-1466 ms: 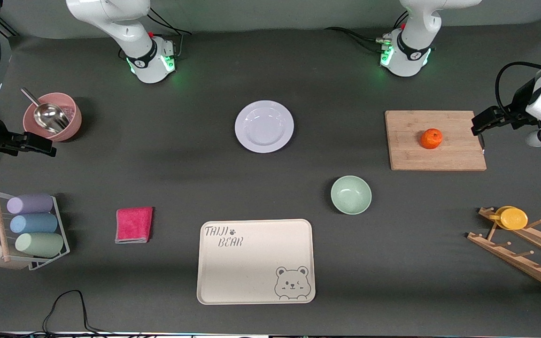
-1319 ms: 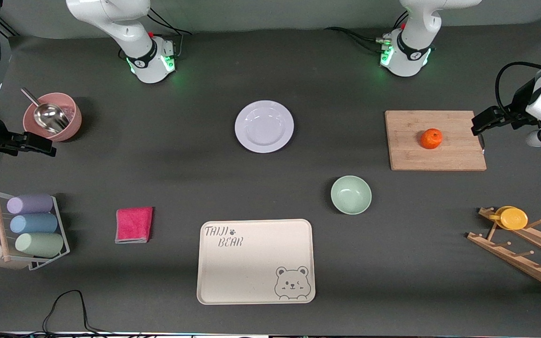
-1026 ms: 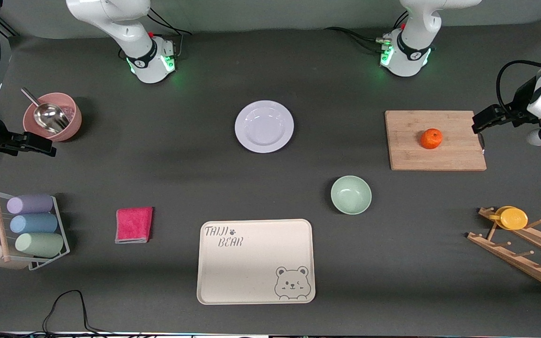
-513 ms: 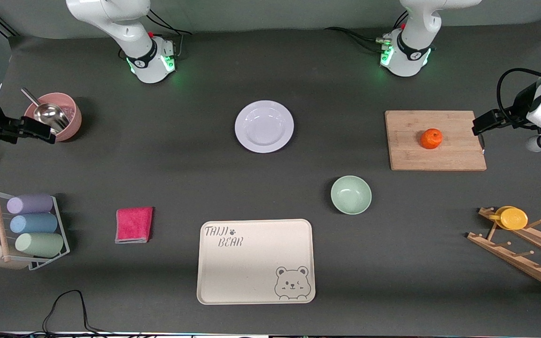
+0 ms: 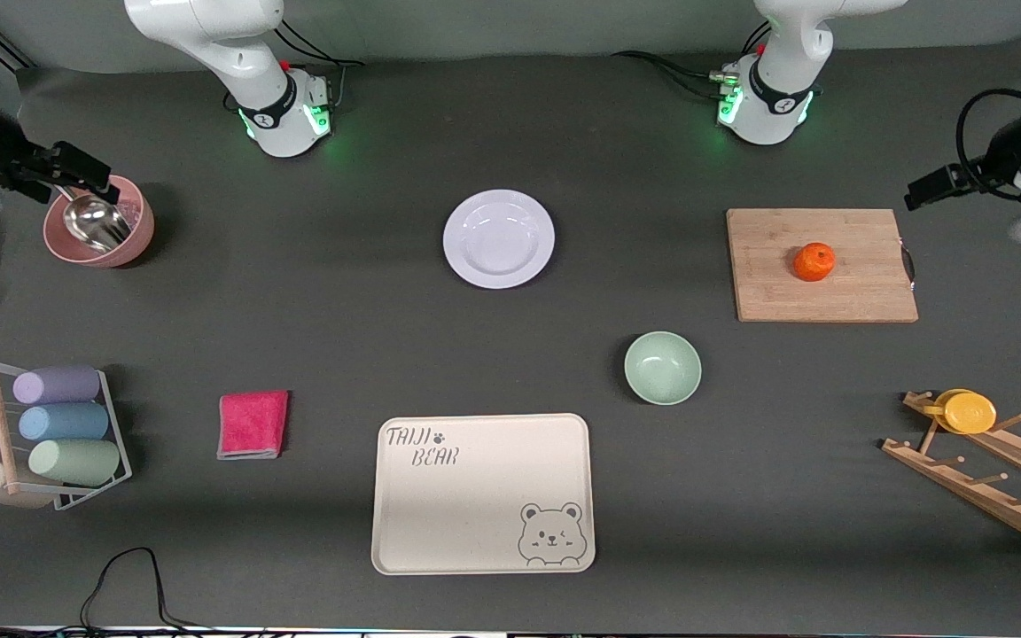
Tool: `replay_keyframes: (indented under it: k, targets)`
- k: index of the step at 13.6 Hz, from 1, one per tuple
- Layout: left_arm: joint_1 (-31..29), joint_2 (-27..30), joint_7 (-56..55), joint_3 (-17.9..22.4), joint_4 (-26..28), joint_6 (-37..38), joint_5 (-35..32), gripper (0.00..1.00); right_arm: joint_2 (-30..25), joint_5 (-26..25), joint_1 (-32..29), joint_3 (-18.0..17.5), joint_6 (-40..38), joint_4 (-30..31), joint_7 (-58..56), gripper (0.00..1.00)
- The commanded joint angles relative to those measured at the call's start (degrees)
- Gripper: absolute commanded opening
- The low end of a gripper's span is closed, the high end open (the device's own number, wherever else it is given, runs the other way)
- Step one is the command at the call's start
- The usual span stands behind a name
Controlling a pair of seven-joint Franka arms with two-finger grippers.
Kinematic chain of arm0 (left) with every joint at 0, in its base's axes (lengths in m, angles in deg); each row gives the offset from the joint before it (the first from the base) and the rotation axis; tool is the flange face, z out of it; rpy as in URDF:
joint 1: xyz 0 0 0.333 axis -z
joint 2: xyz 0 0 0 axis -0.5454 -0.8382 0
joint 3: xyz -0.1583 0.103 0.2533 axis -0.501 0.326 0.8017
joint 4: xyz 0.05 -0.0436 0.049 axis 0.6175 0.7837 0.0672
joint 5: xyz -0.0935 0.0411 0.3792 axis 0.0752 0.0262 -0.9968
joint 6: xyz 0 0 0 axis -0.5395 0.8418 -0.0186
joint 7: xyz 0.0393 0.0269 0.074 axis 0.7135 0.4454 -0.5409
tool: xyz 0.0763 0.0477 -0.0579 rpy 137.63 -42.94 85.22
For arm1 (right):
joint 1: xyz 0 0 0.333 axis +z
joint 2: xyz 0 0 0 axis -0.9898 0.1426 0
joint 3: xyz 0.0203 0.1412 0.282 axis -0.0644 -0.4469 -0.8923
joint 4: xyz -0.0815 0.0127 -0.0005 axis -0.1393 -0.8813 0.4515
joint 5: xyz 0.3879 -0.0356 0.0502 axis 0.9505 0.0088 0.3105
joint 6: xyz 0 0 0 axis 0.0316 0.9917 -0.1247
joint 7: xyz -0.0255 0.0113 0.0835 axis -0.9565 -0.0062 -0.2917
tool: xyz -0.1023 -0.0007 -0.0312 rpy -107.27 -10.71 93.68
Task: Place orange and plate with both arms
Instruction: 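Lower the left gripper onto the orange while the right gripper reaches the plate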
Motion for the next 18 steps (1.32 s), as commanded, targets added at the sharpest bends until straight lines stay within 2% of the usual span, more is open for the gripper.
replay_keyframes:
  k: [1, 3, 4, 6, 10, 13, 15, 16, 18]
  targets:
    - [-0.3, 9.4, 0.2, -0.3, 14.3, -7.6, -0.8, 1.0, -4.6, 0.9, 1.1, -1.8, 1.8, 5.3, 3.9, 1.0]
    - [-0.4, 11.1, 1.1, -0.3, 20.2, -11.5, -1.2, 1.0, -5.8, 1.1, 2.1, -2.6, 1.7, 7.0, 6.0, 1.0]
    - [-0.4, 12.3, 1.1, -0.3, 23.8, -14.5, -1.5, 1.0, -6.5, 3.0, 2.9, -2.4, 1.7, 8.0, 5.9, 1.0]
    - [-1.2, 13.7, 2.1, -0.3, 32.1, -22.2, -2.1, 1.0, -7.2, 7.5, 3.0, -2.1, 0.9, 10.6, 5.5, 1.0]
    - [-1.6, 13.2, 3.3, -0.3, 43.9, -37.7, -2.9, 1.0, -8.7, 18.8, 2.9, -0.8, 2.3, 17.4, 3.9, 1.0]
    - [-1.5, 10.7, 3.4, -0.3, 47.9, -45.6, -2.9, 1.0, -8.4, 25.7, 2.6, -0.6, 4.8, 22.5, -3.8, 1.0]
    - [-1.6, 8.0, 3.8, -0.3, 51.2, -53.7, -2.9, 1.0, -7.7, 31.6, 2.6, 0.7, 8.0, 26.9, -11.4, 1.0]
    - [-1.6, 6.3, 4.5, -0.3, 53.2, -59.5, -3.0, 1.0, -7.6, 35.2, 2.6, 1.6, 9.8, 30.0, -14.9, 1.0]
    - [-1.6, 1.2, 4.7, -0.3, 54.0, -66.2, -3.0, 1.0, -7.6, 41.9, 2.6, 2.5, 14.2, 36.4, -21.3, 1.0]
